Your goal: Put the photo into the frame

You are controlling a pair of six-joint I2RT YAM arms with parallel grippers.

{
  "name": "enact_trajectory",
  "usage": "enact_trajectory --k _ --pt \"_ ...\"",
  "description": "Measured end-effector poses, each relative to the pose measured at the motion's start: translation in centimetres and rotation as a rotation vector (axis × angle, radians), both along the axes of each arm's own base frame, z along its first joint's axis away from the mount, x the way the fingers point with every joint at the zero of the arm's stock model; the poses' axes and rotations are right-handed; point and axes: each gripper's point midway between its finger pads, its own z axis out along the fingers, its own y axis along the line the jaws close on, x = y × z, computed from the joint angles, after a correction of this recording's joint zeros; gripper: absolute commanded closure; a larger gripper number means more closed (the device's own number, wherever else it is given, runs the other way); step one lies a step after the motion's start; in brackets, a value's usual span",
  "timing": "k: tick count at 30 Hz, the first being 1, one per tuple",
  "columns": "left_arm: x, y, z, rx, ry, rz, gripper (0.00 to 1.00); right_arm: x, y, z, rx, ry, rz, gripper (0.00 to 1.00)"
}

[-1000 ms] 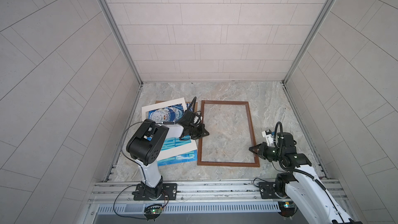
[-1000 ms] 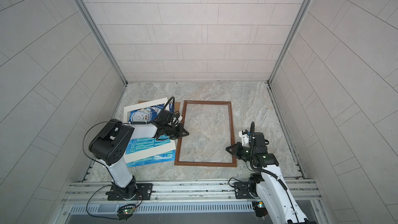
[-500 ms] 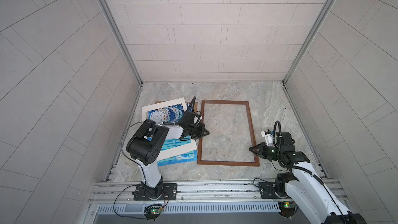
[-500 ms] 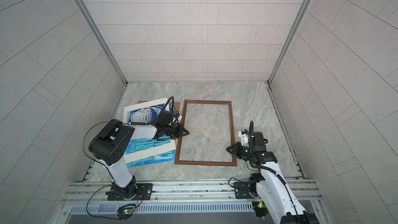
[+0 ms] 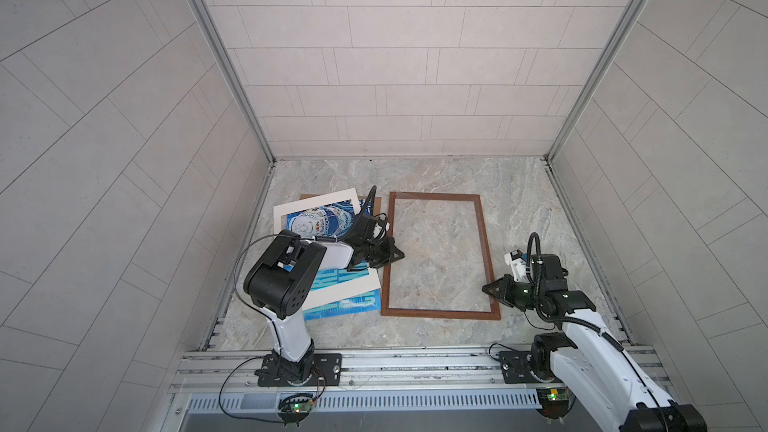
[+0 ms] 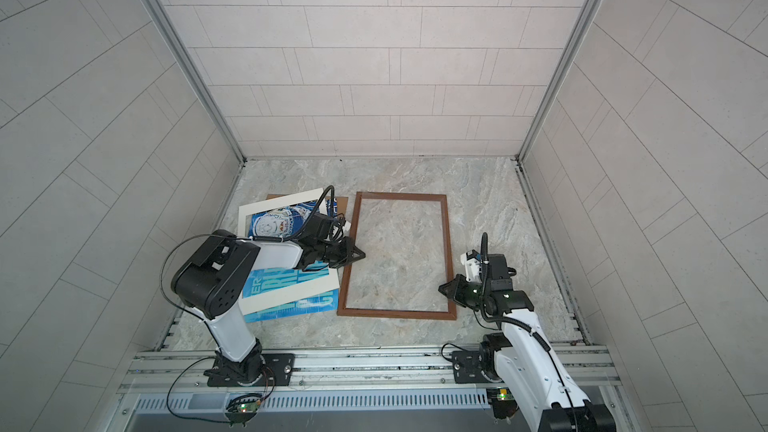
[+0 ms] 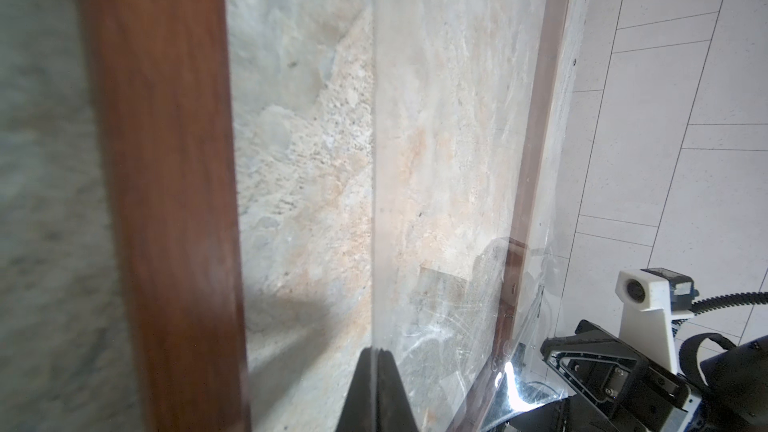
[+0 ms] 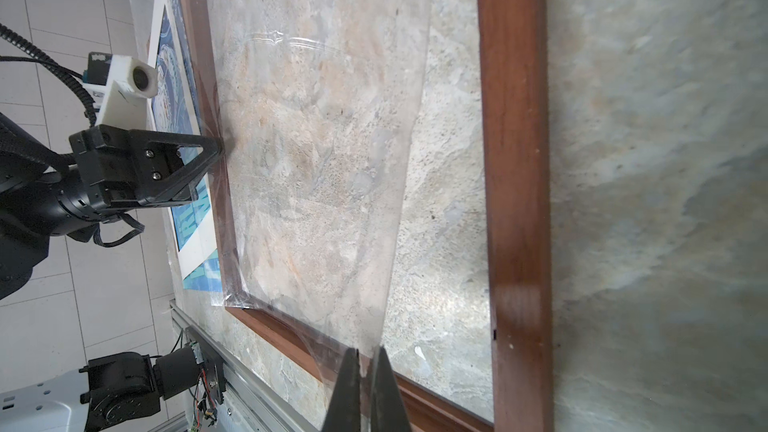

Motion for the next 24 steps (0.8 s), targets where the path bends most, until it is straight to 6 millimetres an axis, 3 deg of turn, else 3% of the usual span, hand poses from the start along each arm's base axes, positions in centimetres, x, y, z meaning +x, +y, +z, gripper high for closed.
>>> enact_trajectory --k 9,14,24 --pt "-0.1 0.2 -0.2 0.000 0.004 0.005 1.00 -0.1 -0.4 -0.5 -0.028 0.010 -0.004 0.84" --pt "0.0 0.2 -0.1 -0.004 0.005 0.002 1.00 -0.4 -1.0 -1.1 -0.066 0.036 -0.024 0.55" --pt "-0.1 0.2 -0.4 -0.002 0.014 0.001 1.00 -0.5 -2.2 -1.3 -0.134 0.033 -0.072 0.37"
